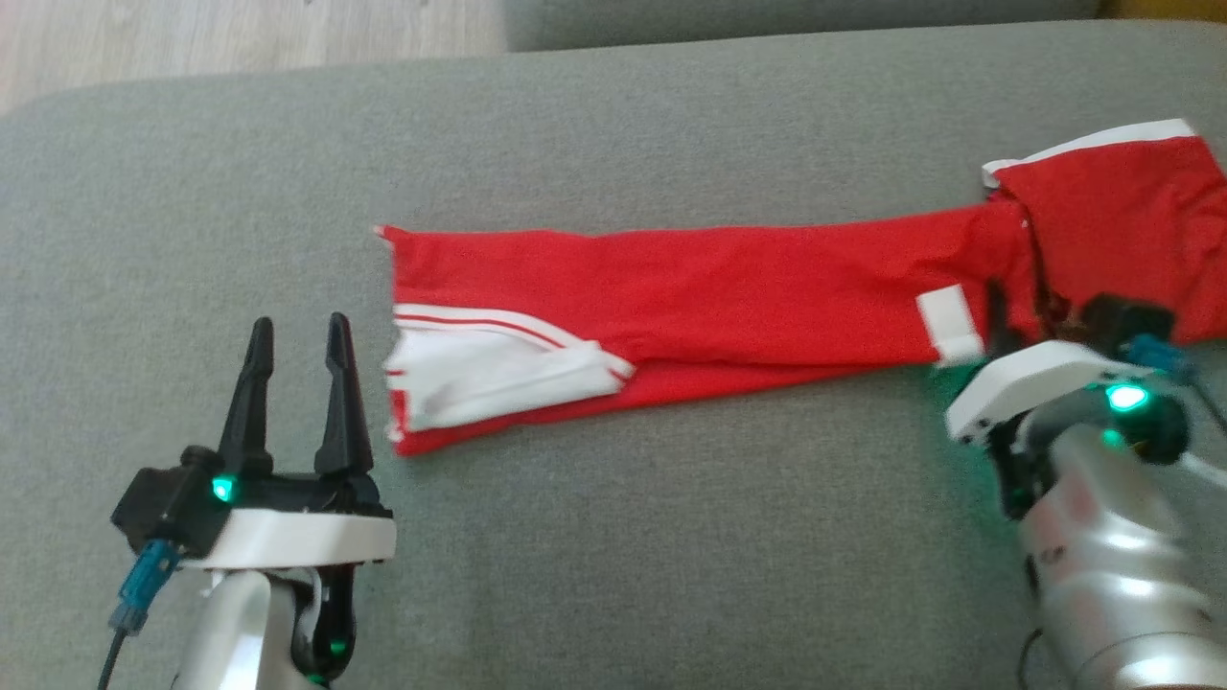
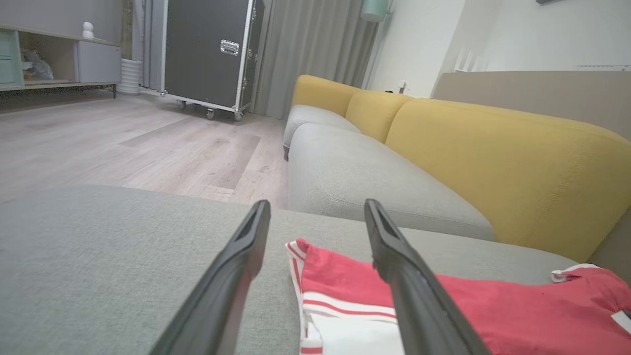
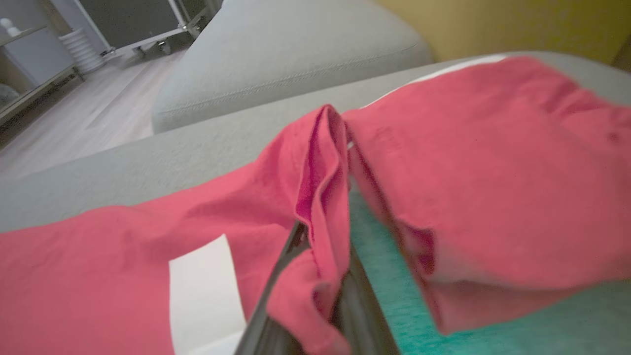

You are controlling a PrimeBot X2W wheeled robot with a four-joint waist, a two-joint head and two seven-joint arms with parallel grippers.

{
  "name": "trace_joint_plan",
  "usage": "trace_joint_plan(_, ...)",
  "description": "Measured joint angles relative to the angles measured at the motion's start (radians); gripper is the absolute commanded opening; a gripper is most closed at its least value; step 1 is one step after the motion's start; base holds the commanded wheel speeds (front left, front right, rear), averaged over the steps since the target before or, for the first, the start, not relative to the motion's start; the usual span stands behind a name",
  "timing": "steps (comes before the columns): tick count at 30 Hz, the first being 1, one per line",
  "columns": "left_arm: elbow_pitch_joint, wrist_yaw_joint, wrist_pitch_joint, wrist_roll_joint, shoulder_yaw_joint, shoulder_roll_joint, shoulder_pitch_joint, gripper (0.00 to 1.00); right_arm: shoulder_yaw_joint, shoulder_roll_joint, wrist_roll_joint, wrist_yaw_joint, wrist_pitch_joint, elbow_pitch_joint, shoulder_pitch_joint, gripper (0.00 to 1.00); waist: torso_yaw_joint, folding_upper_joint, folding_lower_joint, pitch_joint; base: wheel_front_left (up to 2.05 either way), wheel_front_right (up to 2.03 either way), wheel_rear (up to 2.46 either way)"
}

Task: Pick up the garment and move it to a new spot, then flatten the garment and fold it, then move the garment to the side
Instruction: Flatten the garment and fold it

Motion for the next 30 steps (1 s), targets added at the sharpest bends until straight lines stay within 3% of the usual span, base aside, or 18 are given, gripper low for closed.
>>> trace_joint_plan(8, -0.017, 0.000, 0.000, 0.000, -0.010, 0.005, 0.002, 1.00, -0.034, -0.090, -0.056, 0.000, -0.013, -0.107, 0.002, 0.00, -0.023, 0.0000, -0.0001, -0.035, 0.00, 0.00, 0.00)
trace_joint_plan(14, -0.025, 0.000, 0.000, 0.000, -0.008, 0.004, 0.006, 1.00, 0.014, -0.053, -0.026, 0.000, -0.003, -0.173, 0.005, 0.00, -0.025, 0.0000, -0.0002, -0.067, 0.00, 0.00, 0.00)
trace_joint_plan(22, -0.031, 0.000, 0.000, 0.002, -0.005, 0.003, 0.013, 1.00, 0.205, 0.006, 0.082, 0.000, 0.061, -0.282, 0.007, 0.00, 0.014, 0.0000, -0.0002, -0.106, 0.00, 0.00, 0.00)
trace_joint_plan(30, -0.029, 0.000, 0.000, 0.002, -0.012, 0.003, 0.036, 1.00, 0.472, 0.011, 0.292, 0.000, 0.127, -0.360, 0.008, 0.00, 0.100, 0.0000, -0.0002, -0.124, 0.00, 0.00, 0.00)
